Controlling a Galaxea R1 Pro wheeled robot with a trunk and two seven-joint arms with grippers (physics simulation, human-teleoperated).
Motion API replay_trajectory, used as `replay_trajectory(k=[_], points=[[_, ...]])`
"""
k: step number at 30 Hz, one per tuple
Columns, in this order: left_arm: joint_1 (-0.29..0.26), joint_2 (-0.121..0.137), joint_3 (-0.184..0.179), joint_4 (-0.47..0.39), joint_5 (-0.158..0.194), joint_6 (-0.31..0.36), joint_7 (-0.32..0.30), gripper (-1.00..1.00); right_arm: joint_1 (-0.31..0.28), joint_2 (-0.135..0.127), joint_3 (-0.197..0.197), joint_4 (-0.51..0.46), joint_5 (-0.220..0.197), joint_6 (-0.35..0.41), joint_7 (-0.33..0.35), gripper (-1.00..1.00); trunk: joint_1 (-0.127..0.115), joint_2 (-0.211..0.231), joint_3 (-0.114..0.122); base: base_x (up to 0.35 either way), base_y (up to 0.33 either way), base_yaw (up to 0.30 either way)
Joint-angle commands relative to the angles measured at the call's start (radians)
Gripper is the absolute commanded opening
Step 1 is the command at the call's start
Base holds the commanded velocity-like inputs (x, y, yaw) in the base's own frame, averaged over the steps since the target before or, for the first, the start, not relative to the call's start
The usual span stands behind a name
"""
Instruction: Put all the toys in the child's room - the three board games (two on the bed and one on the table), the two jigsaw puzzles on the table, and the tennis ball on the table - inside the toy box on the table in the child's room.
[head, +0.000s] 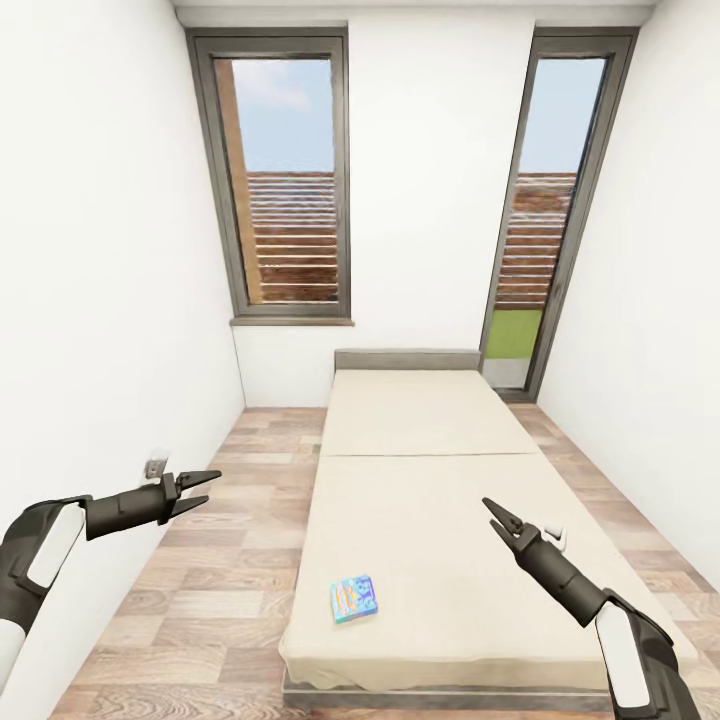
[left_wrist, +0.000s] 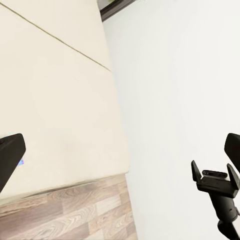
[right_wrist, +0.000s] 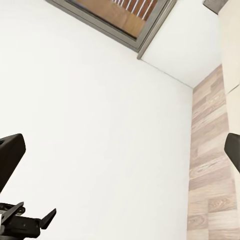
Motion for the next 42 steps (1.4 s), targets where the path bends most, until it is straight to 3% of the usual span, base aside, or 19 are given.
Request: replay_trajectory(k=[1,16,21,29,42], points=[[-0.001,0.0,0.001,0.0,-0.004,0.003,-0.006,1.0,-0.001,0.001,-0.003,0.0,-0.002,0.006,0.002,1.0,0.001,-0.002,-0.002,0.012,0.0,0.0],[-0.001,0.006,0.001,0.0,-0.004,0.004,-0.011,1.0,0.0,0.001,-0.004,0.0,-0.002,-0.002,0.002,1.0,0.001,-0.002,-0.002,0.002,0.032,0.0],[-0.001,0.009,0.002,0.0,-0.004,0.004,-0.013,1.0,0.004,0.001,-0.004,0.0,-0.002,0.0,0.002,1.0,0.001,-0.002,-0.002,0.0,0.215,0.0],[-0.001,0.034,0.001,0.0,-0.004,0.004,-0.015,1.0,0.008,0.001,-0.005,0.001,-0.002,0.001,0.003,1.0,0.001,-0.002,-0.002,0.0,0.267,0.0],[-0.001,0.033,-0.007,0.0,-0.004,0.004,-0.007,1.0,0.009,0.0,-0.024,0.003,-0.003,0.006,0.005,1.0,0.001,-0.002,-0.002,0.0,0.28,0.0]])
